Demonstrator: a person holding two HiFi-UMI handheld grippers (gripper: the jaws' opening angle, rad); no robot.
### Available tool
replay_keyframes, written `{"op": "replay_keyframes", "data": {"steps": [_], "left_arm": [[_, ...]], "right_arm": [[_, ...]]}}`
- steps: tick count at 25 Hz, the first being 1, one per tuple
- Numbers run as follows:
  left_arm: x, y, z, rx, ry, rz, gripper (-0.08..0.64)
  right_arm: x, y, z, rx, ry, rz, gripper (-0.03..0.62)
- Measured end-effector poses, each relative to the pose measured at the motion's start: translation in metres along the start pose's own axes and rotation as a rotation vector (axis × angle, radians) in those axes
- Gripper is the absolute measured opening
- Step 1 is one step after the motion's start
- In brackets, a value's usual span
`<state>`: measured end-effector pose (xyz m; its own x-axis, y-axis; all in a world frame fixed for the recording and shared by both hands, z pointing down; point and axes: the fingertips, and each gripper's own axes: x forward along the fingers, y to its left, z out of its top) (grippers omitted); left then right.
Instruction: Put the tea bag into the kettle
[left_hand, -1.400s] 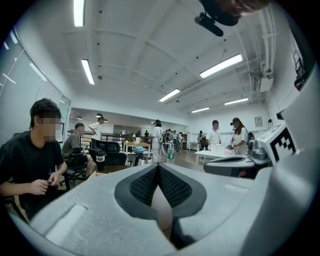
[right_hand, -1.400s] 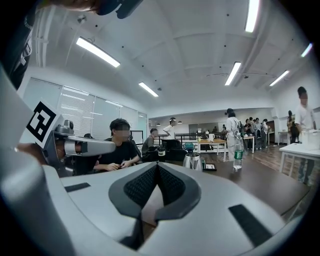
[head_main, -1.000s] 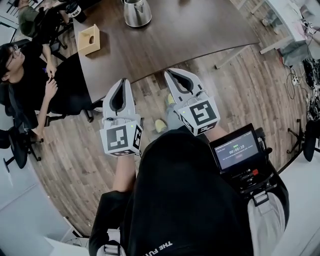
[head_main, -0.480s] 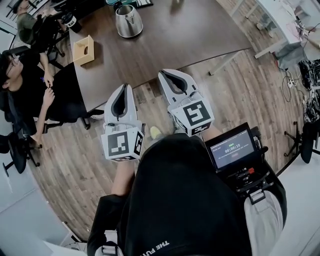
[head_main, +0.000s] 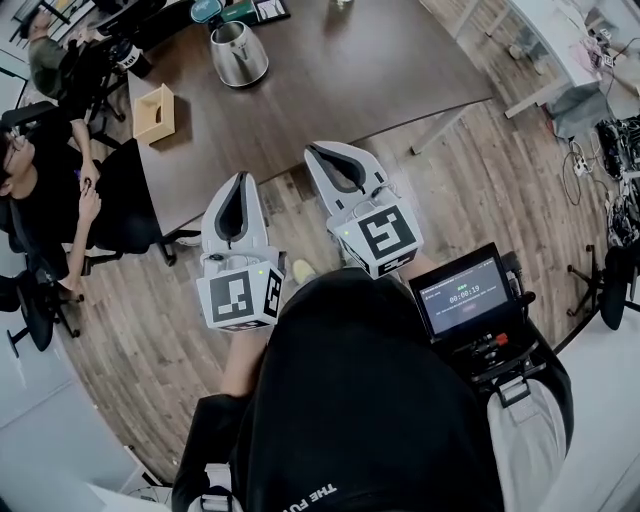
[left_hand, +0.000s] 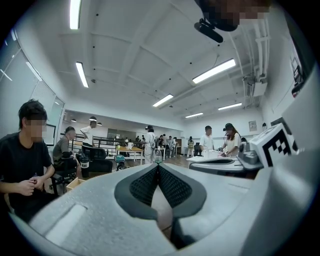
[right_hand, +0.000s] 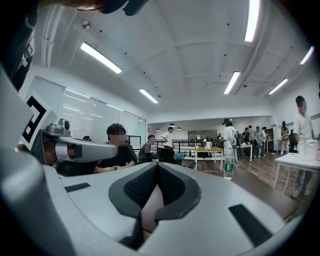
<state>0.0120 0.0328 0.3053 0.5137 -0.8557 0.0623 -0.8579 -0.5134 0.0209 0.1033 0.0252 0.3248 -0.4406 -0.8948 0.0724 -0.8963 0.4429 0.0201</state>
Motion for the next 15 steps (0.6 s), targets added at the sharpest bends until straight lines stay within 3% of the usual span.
{"op": "replay_keyframes", "data": {"steps": [15], "left_arm": [[0.015, -0.014, -0.003, 0.012, 0.014, -0.019, 0.005]], "right_arm": [[-0.002, -0.019, -0.005, 0.019, -0.007, -0.02, 0.006]]}}
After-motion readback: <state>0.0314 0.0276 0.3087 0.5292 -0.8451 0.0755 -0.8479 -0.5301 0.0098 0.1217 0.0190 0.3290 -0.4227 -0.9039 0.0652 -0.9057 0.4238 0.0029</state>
